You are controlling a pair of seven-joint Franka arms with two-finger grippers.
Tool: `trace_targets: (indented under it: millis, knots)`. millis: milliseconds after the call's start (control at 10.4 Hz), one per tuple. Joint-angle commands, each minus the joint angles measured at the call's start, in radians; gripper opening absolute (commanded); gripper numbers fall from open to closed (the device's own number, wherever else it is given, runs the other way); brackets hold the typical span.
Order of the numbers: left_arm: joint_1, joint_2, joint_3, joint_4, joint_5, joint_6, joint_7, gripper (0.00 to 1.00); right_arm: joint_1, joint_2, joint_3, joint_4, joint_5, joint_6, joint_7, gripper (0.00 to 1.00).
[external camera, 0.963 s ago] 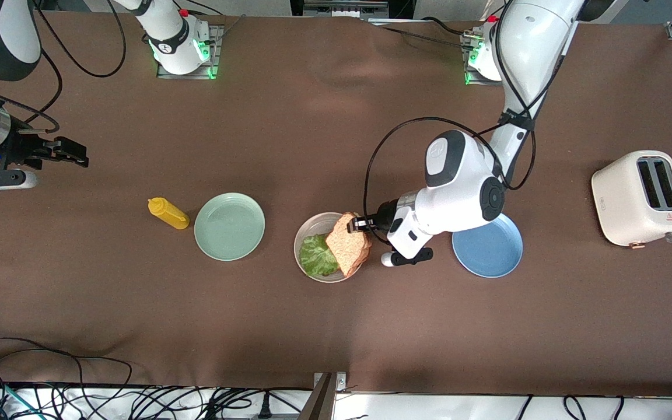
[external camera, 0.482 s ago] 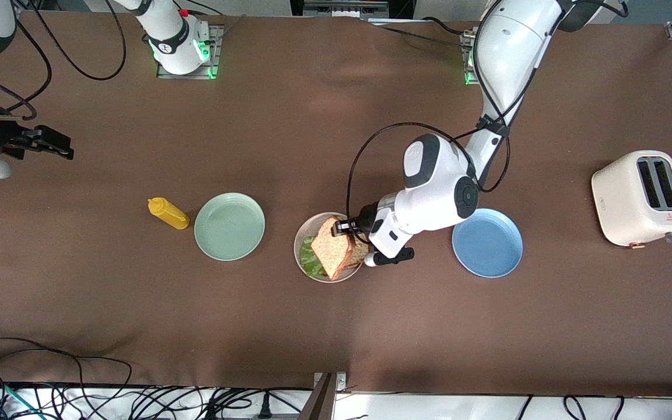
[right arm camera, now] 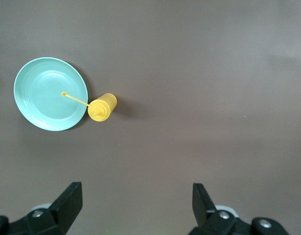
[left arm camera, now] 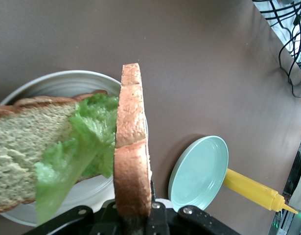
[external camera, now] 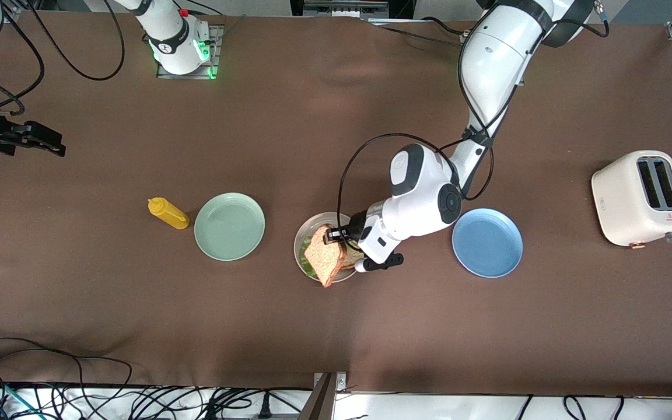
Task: Make sandwich on beige plate with both arms
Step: 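Lower the toast onto the lettuce and open the left gripper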
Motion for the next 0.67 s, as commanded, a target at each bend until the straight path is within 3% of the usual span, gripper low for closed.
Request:
trace_targets:
  millis: [0, 289, 385, 482, 578]
  knots:
    - [-0.031, 0.022, 0.012, 0.040, -0.033, 0.006, -0.027, 0.00, -0.008, 0.000, -0.006, 0.045, 0.011, -0.032, 0.010, 1.00]
    - [-0.024, 0.025, 0.015, 0.027, -0.027, 0.005, -0.019, 0.00, -0.006, -0.003, -0.041, 0.070, 0.075, -0.052, 0.010, 1.00]
    - [-0.021, 0.028, 0.015, 0.027, -0.032, 0.005, -0.019, 0.06, -0.006, -0.003, -0.041, 0.080, 0.075, -0.054, 0.010, 1.00]
    - [-0.019, 0.033, 0.015, 0.027, -0.032, 0.005, -0.019, 0.25, -0.008, -0.003, -0.040, 0.082, 0.075, -0.055, 0.011, 1.00]
    - [-0.014, 0.036, 0.017, 0.019, -0.029, 0.003, -0.021, 0.51, -0.006, -0.004, -0.040, 0.082, 0.074, -0.057, 0.011, 1.00]
